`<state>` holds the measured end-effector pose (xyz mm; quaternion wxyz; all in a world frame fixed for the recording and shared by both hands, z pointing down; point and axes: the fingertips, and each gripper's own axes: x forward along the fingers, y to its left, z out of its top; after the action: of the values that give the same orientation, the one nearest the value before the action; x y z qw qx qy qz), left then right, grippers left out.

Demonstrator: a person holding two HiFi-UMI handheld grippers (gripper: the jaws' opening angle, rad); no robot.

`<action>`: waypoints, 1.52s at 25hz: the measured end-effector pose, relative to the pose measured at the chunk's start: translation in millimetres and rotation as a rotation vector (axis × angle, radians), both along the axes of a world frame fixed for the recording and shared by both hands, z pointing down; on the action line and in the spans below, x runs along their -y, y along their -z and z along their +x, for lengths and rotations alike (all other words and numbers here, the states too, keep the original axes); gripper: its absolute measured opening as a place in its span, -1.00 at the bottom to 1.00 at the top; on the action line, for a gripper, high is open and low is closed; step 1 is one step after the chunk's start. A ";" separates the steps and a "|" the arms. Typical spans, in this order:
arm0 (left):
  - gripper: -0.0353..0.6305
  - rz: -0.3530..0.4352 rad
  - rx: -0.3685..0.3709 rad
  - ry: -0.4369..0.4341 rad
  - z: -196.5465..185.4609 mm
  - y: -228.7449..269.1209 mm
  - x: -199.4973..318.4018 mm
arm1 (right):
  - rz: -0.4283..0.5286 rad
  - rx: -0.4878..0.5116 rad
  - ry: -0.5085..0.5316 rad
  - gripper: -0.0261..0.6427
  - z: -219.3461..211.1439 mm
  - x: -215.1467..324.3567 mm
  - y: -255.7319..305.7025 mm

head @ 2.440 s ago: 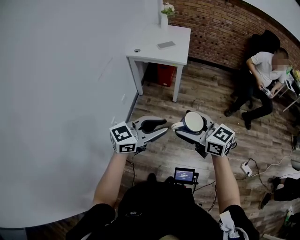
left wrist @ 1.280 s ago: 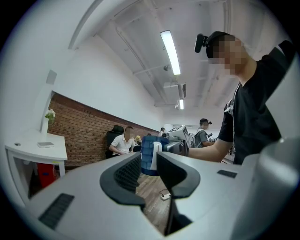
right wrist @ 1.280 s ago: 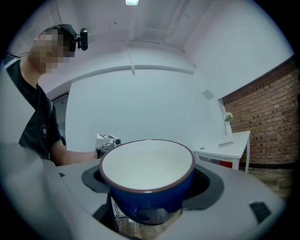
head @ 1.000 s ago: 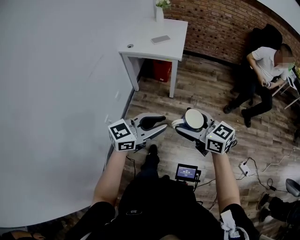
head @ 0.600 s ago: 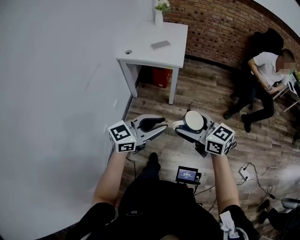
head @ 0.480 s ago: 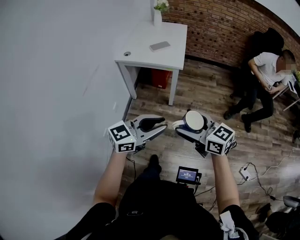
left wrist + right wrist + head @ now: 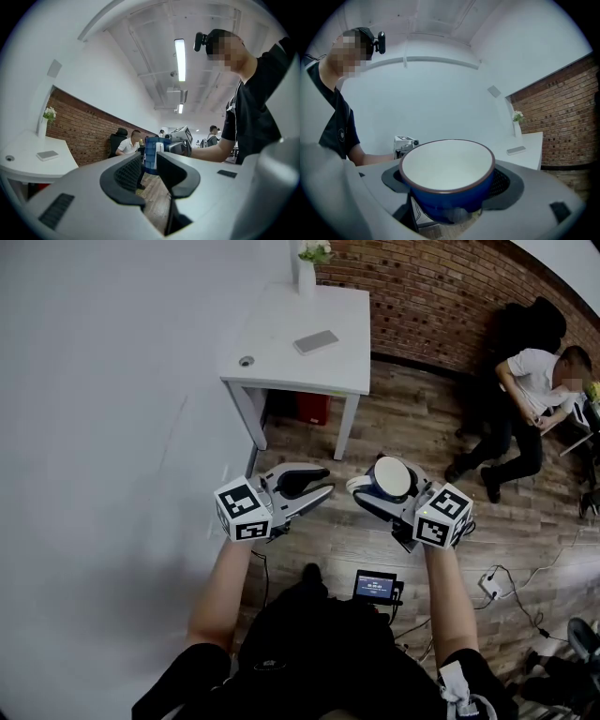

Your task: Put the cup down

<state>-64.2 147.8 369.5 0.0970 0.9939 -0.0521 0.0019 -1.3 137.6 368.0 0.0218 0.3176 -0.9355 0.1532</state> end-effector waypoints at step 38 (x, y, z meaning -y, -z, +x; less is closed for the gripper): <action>-0.61 -0.027 0.017 0.083 18.8 -25.7 229.5 | -0.009 0.036 0.088 0.35 17.4 240.4 -19.6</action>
<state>-45.3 -81.7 395.1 0.1100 0.9894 -0.0943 0.0070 16.1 -102.8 387.7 0.0132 0.2734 -0.9480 0.1621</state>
